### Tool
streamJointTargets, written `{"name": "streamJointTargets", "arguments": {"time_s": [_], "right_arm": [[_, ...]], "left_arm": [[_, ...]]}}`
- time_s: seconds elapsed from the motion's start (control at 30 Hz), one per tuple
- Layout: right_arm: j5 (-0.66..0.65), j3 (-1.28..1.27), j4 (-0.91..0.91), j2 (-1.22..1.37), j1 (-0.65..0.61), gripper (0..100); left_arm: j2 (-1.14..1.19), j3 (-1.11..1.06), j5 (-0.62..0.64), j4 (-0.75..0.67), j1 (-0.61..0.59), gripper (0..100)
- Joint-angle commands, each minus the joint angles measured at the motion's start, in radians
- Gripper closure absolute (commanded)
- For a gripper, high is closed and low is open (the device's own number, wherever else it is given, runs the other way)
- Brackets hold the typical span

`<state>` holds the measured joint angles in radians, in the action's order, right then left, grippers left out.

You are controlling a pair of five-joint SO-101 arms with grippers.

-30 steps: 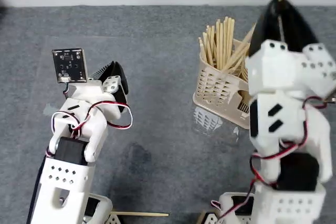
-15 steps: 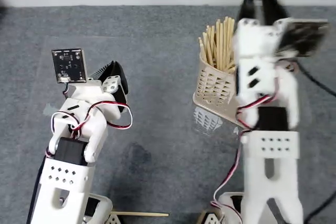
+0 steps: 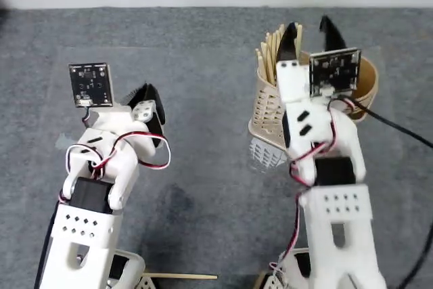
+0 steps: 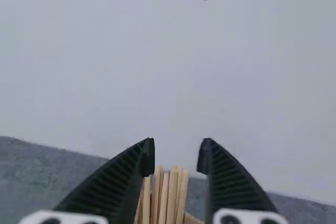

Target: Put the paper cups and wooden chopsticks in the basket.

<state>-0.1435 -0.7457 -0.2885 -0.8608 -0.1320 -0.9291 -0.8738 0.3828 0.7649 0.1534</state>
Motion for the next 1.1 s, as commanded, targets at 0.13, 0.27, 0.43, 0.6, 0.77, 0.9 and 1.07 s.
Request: {"name": "streamJointTargets", "arguments": {"time_s": [0.13, 0.27, 0.43, 0.6, 0.77, 0.9, 1.07], "right_arm": [[0.104, 0.052, -0.610, -0.225, -0.107, 98.6], [0.141, 0.054, -0.808, -0.225, -0.200, 99.0], [0.137, 0.054, -0.943, -0.202, -0.308, 99.1], [0.137, 0.052, -1.049, -0.150, -0.452, 99.0], [0.137, 0.052, -1.133, -0.025, -0.598, 98.7], [0.144, 0.052, -1.147, 0.111, -0.733, 98.6], [0.146, 0.051, -1.139, 0.234, -0.908, 98.6]], "left_arm": [[-0.021, 0.156, 0.002, 0.262, -0.006, 98], [-0.021, 0.200, 0.002, 0.308, -0.061, 98], [-0.021, 0.262, -0.009, 0.301, -0.224, 98], [-0.021, 0.300, -0.071, 0.301, -0.388, 98], [-0.021, 0.294, -0.109, 0.301, -0.535, 98], [-0.021, 0.286, -0.109, 0.302, -0.635, 98], [-0.021, 0.246, -0.107, 0.301, -0.738, 98]]}}
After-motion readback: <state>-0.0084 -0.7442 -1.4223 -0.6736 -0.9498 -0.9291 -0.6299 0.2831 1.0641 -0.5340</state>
